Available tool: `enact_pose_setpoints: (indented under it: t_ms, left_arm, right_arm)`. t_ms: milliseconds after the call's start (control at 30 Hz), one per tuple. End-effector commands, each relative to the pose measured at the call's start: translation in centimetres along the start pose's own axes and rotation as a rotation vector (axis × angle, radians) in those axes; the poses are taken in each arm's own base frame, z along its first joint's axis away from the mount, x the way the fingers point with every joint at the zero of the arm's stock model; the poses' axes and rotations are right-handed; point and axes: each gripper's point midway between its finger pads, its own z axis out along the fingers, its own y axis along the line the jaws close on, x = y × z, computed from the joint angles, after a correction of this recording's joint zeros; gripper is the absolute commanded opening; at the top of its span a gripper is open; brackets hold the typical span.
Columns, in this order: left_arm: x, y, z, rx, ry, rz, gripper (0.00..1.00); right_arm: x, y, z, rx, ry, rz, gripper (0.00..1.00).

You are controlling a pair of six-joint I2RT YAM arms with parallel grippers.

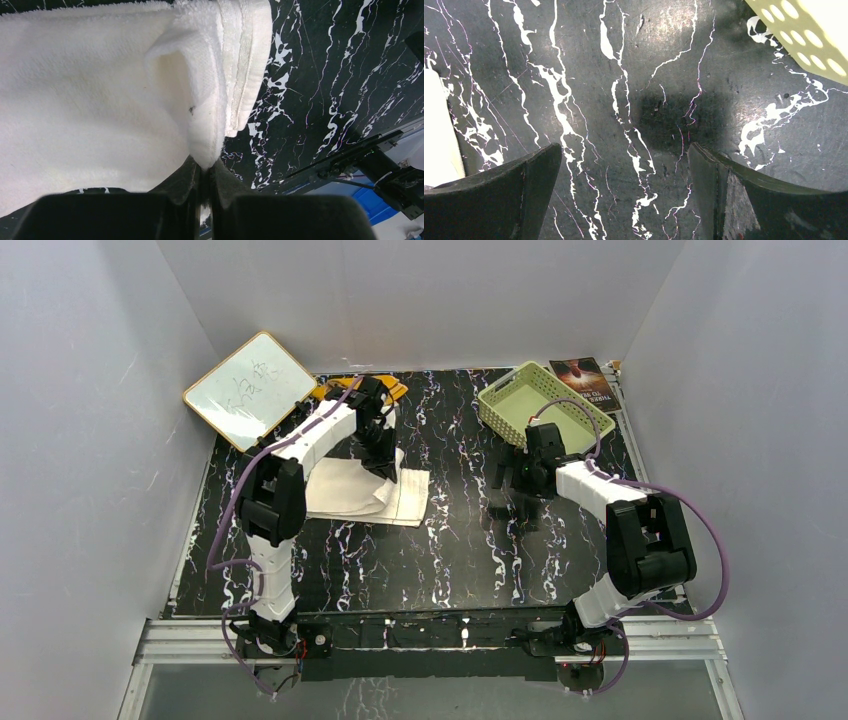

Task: Roll the towels
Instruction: Fold the towel at the center of the board.

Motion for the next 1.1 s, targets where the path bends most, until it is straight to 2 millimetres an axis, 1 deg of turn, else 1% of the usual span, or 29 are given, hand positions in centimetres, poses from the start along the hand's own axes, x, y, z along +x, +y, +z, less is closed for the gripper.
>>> enact_pose_setpoints:
  t_ms: [0, 33, 67, 200, 267, 333, 367, 400, 433, 467, 500, 533, 567, 600, 633, 667, 700, 733, 767, 800, 867, 900, 933, 967, 1033, 1067]
  left_arm:
    - [-0.5, -2.3, -2.8, 0.051, -0.062, 0.018, 0.0]
    - [-0.8, -2.6, -3.2, 0.055, -0.077, 0.023, 0.0]
    - [-0.9, -2.6, -3.2, 0.054, -0.08, 0.023, 0.0]
    - [0.3, -2.5, -2.0, 0.069, -0.019, 0.002, 0.0]
    - [0.3, -2.6, -1.9, 0.075, -0.039, 0.001, 0.0]
    - [0.5, -2.2, -1.5, 0.063, -0.047, -0.006, 0.0]
    - [0.7, -2.1, -1.5, 0.054, -0.026, -0.005, 0.0]
    - [0.7, -2.4, -1.9, 0.049, -0.012, 0.002, 0.0]
    - [0.3, -2.7, -2.4, 0.041, -0.047, 0.014, 0.0]
    - [-0.1, -2.5, -2.4, 0.035, -0.086, 0.013, 0.0]
    - [-0.2, -2.0, -1.9, 0.025, -0.086, 0.003, 0.0]
    - [0.2, -1.9, -1.7, 0.017, -0.045, 0.003, 0.0]
    - [0.1, -2.5, -2.2, 0.016, -0.044, 0.021, 0.0]
    - [-0.1, -2.6, -1.7, 0.017, -0.07, 0.028, 0.0]
    - [0.2, -3.1, -2.0, 0.04, -0.065, 0.009, 0.0]
    - [0.0, -4.1, -3.0, 0.055, -0.058, 0.028, 0.0]
    - [-0.6, -4.7, -3.6, 0.03, -0.104, 0.061, 0.0]
    - [-0.9, -4.4, -3.5, 0.015, -0.145, 0.063, 0.0]
    - [-0.7, -3.9, -3.4, 0.037, -0.136, 0.03, 0.0]
    - [-0.6, -3.8, -3.6, 0.062, -0.098, 0.016, 0.0]
    - [-0.7, -3.8, -2.7, 0.054, -0.128, 0.013, 0.0]
    - [-0.4, -4.2, -2.8, 0.093, -0.1, 0.001, 0.0]
    - [-0.4, -4.5, -2.7, 0.088, -0.098, 0.014, 0.0]
    - [-0.4, -4.2, -1.9, 0.057, -0.127, 0.017, 0.0]
    - [0.6, -3.8, -0.9, 0.096, -0.064, -0.014, 0.0]
    - [0.8, -3.9, -0.6, 0.087, -0.063, -0.006, 0.0]
  right_arm:
    - [-0.5, 0.2, -0.2, 0.003, -0.026, -0.011, 0.98]
    - [-0.5, 0.2, -0.1, 0.001, -0.024, -0.011, 0.98]
    - [-0.4, 0.2, -0.1, -0.001, -0.023, -0.012, 0.98]
    - [-0.2, 0.4, 0.2, -0.007, -0.01, -0.009, 0.98]
    - [-0.2, 0.3, 0.1, -0.001, -0.014, -0.012, 0.98]
    - [-0.1, 0.1, 0.2, 0.004, -0.013, -0.015, 0.98]
    - [0.0, 0.1, 0.2, 0.004, -0.008, -0.016, 0.98]
    - [0.2, 0.1, 0.3, 0.006, 0.0, -0.017, 0.98]
    - [0.2, 0.0, 0.3, 0.009, 0.0, -0.018, 0.98]
    - [0.2, 0.0, 0.3, 0.013, -0.003, -0.018, 0.98]
    - [0.2, 0.0, 0.4, 0.01, -0.005, -0.017, 0.98]
    - [0.3, 0.0, 0.5, 0.007, -0.002, -0.015, 0.98]
    - [0.3, 0.1, 0.4, 0.009, 0.003, -0.018, 0.98]
    - [0.3, -0.1, 0.4, 0.016, 0.006, -0.018, 0.98]
    - [0.1, -0.1, 0.3, 0.018, -0.005, -0.017, 0.98]
    - [0.1, 0.0, 0.3, 0.015, -0.008, -0.019, 0.98]
    - [0.1, -0.2, 0.2, 0.024, -0.002, -0.023, 0.98]
    - [0.0, -0.3, 0.2, 0.033, -0.005, -0.024, 0.98]
    - [0.1, -0.3, 0.2, 0.029, -0.011, -0.022, 0.98]
    - [0.1, -0.3, 0.4, 0.023, -0.014, -0.022, 0.98]
    - [0.3, -0.4, 0.5, 0.031, 0.005, -0.023, 0.98]
    - [0.4, -0.3, 0.5, 0.025, 0.006, -0.023, 0.98]
    - [0.4, -0.3, 0.5, 0.026, 0.005, -0.025, 0.98]
    - [0.3, -0.4, 0.4, 0.033, 0.003, -0.025, 0.98]
    - [0.3, -0.4, 0.3, 0.033, -0.004, -0.029, 0.98]
    - [0.3, -0.6, 0.3, 0.043, 0.0, -0.031, 0.98]
